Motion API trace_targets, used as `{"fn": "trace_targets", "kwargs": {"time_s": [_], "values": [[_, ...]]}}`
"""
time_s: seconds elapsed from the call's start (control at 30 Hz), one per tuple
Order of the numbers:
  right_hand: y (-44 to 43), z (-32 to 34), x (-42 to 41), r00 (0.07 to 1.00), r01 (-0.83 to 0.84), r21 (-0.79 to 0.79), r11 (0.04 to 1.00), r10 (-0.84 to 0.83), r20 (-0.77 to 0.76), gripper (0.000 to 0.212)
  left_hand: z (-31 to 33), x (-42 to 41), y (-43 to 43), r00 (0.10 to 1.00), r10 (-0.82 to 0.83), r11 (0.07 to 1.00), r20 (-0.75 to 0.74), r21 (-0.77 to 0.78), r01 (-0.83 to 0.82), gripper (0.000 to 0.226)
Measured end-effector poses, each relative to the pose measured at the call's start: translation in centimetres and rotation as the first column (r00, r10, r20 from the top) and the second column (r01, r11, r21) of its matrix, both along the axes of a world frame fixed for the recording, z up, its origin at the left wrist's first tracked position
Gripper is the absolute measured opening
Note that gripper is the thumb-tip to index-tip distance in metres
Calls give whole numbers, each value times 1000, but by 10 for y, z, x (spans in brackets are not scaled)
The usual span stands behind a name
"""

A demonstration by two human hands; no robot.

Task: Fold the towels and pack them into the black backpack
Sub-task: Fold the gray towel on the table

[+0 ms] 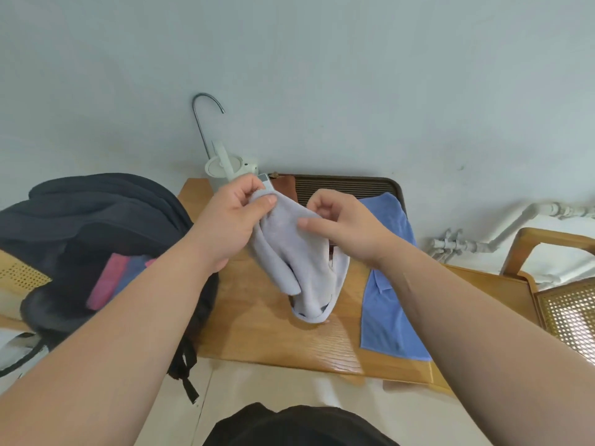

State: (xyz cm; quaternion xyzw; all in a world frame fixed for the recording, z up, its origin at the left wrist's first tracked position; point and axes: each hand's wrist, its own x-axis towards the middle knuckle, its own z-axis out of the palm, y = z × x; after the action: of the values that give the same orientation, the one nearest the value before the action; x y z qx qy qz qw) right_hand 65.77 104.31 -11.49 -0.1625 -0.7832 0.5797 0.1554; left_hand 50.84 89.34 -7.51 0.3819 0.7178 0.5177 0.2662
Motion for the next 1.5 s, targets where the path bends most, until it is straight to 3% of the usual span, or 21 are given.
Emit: {"fn": "trace_targets", "kwargs": {"time_s": [0.1, 0.23, 0.3, 0.43, 0.53, 0.63, 0.77, 0.87, 1.07, 1.2, 1.3, 1.4, 1.5], "values": [[-12, 11, 3, 997, -44, -190, 981, 56, 59, 17, 2, -1, -2, 997, -63, 998, 46, 16, 62, 18], [-39, 11, 1, 982, -108, -176, 978, 132, 135, 16, 7, 0, -11, 974, -220, 975, 56, 54, 217, 12], [-51, 9, -2, 989, -54, -186, 981, 77, 122, 12, 10, -4, -17, 968, -246, 967, 46, 77, 242, 12], [-64, 1, 1, 990, 61, -157, 986, -40, 136, 32, 5, -24, -30, 960, -277, 958, 41, 87, 273, 15], [-73, -6, 9, 969, 78, -76, 994, -58, 241, 34, -7, -43, -40, 963, -244, 969, -113, 4, 246, 11], [-85, -15, 15, 919, -4, -9, 1000, 7, 393, 18, -17, -52, -49, 961, -116, 992, -250, 10, 122, 14], [-105, -32, 17, 813, -62, 96, 993, -6, 583, 27, -23, -62, -56, 971, 63, 995, -229, 91, -43, 18], [-119, -50, 15, 807, -17, 166, 986, -85, 584, 18, -31, -63, -58, 965, 2, 998, -264, 68, 16, 18], [-128, -67, 16, 764, 355, 195, 914, -404, 504, 12, -46, -72, -63, 962, 17, 999, -273, 32, -9, 37], [-134, -79, 34, 718, 272, 185, 944, -327, 614, 15, -64, -72, -73, 961, 72, 997, -267, 26, -68, 28], [-135, -89, 43, 598, 171, 317, 933, -354, 719, 14, -77, -64, -74, 963, 111, 994, -247, 13, -111, 30], [-129, -101, 60, 374, 138, 417, 899, -437, 818, 10, -86, -61, -73, 957, 176, 984, -233, 13, -178, 24], [-117, -112, 88, 269, 170, 465, 869, -495, 826, 21, -94, -63, -71, 946, 216, 975, -242, 4, -222, 24]]}}
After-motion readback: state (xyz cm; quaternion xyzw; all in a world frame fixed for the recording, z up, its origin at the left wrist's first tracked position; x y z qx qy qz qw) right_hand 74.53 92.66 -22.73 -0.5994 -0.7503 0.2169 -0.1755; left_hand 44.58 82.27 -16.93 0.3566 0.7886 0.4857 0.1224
